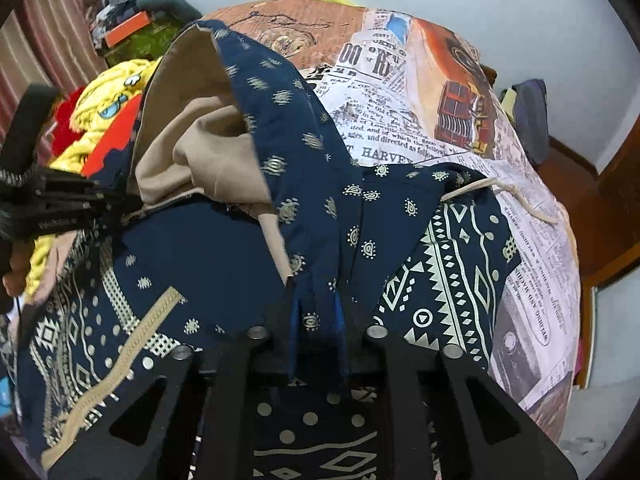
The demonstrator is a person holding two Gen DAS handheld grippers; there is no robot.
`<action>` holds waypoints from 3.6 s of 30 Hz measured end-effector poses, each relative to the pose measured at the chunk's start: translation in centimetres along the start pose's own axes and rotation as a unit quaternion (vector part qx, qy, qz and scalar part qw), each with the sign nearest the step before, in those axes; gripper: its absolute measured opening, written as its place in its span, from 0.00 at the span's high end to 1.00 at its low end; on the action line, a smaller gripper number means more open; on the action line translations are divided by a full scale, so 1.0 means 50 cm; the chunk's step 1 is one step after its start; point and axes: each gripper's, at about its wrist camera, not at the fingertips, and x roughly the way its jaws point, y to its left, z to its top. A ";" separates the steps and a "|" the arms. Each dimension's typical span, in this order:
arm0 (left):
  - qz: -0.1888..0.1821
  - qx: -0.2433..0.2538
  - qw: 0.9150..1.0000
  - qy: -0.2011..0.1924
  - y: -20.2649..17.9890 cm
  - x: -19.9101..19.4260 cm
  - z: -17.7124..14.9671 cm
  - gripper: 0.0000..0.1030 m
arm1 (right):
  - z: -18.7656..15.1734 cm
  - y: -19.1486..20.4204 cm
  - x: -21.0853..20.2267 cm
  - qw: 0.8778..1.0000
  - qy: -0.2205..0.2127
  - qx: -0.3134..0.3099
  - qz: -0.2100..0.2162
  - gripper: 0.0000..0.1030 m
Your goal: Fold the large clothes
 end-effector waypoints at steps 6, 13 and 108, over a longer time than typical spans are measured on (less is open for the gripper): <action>-0.001 0.006 1.000 -0.021 0.011 -0.044 0.027 0.66 | 0.030 0.022 -0.031 0.999 -0.031 -0.020 -0.020 0.46; 0.015 0.000 0.998 -0.055 0.039 -0.053 0.115 0.56 | 0.111 0.055 -0.023 0.998 -0.064 -0.026 -0.004 0.37; -0.008 -0.115 0.992 -0.045 0.237 -0.121 -0.018 0.38 | -0.030 -0.189 -0.128 0.985 -0.048 0.156 0.052 0.40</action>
